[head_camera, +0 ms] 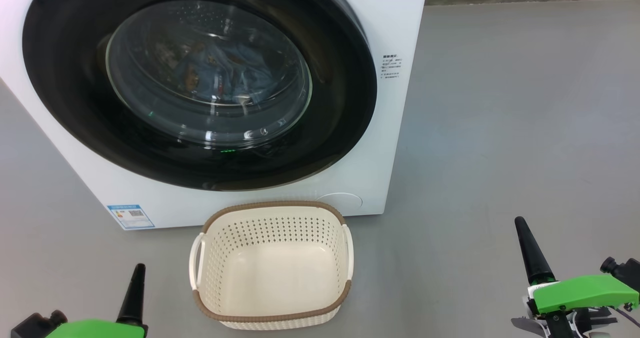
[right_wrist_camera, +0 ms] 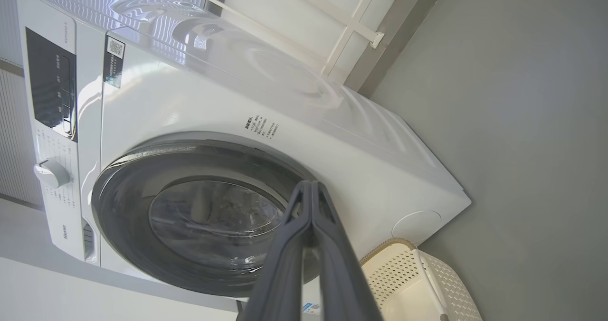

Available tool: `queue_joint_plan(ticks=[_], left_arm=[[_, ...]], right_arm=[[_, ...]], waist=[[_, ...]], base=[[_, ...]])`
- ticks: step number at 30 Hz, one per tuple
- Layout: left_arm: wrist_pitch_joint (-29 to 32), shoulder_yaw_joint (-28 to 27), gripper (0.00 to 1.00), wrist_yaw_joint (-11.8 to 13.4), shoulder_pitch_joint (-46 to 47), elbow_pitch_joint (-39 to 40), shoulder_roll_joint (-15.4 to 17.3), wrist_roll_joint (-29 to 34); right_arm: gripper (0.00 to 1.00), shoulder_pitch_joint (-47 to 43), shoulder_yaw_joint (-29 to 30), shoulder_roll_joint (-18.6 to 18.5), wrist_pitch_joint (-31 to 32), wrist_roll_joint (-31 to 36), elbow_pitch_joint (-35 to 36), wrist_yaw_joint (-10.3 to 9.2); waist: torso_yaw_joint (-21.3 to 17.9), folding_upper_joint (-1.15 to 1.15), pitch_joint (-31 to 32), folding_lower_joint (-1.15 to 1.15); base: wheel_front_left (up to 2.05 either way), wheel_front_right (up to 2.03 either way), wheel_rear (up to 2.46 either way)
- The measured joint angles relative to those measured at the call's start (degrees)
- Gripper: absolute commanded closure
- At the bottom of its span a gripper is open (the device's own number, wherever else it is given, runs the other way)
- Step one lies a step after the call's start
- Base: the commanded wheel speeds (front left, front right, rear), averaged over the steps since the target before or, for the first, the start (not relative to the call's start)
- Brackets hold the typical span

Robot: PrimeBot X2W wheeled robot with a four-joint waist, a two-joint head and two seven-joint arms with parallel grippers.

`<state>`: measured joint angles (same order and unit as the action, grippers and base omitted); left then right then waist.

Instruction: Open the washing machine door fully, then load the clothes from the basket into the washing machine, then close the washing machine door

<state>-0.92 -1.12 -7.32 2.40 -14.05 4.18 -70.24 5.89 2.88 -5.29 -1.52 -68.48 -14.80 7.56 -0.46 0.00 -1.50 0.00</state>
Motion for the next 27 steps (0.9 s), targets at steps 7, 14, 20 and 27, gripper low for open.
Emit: queue_joint_plan(ticks=[7,14,20,27], left_arm=[[1.35,-0.60,1.00,0.00,0.33,-0.22,-0.29,-3.98],[2.49,-1.13,1.00,0.00,0.55,-0.38,-0.62,-7.62],[3.53,-1.56,1.00,0.00,0.58,-0.49,-0.90,-10.85],[4.53,-2.04,1.00,0.00,0.60,-0.66,-1.20,-14.48]], right_arm=[[1.00,0.00,0.78,0.37,1.30,-4.46,-0.07,0.00],[1.00,0.00,1.43,0.63,2.54,-8.37,-0.13,0.00],[1.00,-0.01,1.87,1.03,3.55,-11.82,-0.29,-0.01],[1.00,-0.02,2.53,1.40,4.59,-15.83,-0.38,-0.01]], waist=[[0.09,0.00,0.26,0.00],[0.16,0.00,0.48,0.00],[0.23,0.00,0.67,0.00],[0.31,0.00,0.89,0.00]], base=[[0.00,0.00,0.00],[0.00,0.00,0.00],[0.00,0.00,0.00],[0.00,0.00,0.00]])
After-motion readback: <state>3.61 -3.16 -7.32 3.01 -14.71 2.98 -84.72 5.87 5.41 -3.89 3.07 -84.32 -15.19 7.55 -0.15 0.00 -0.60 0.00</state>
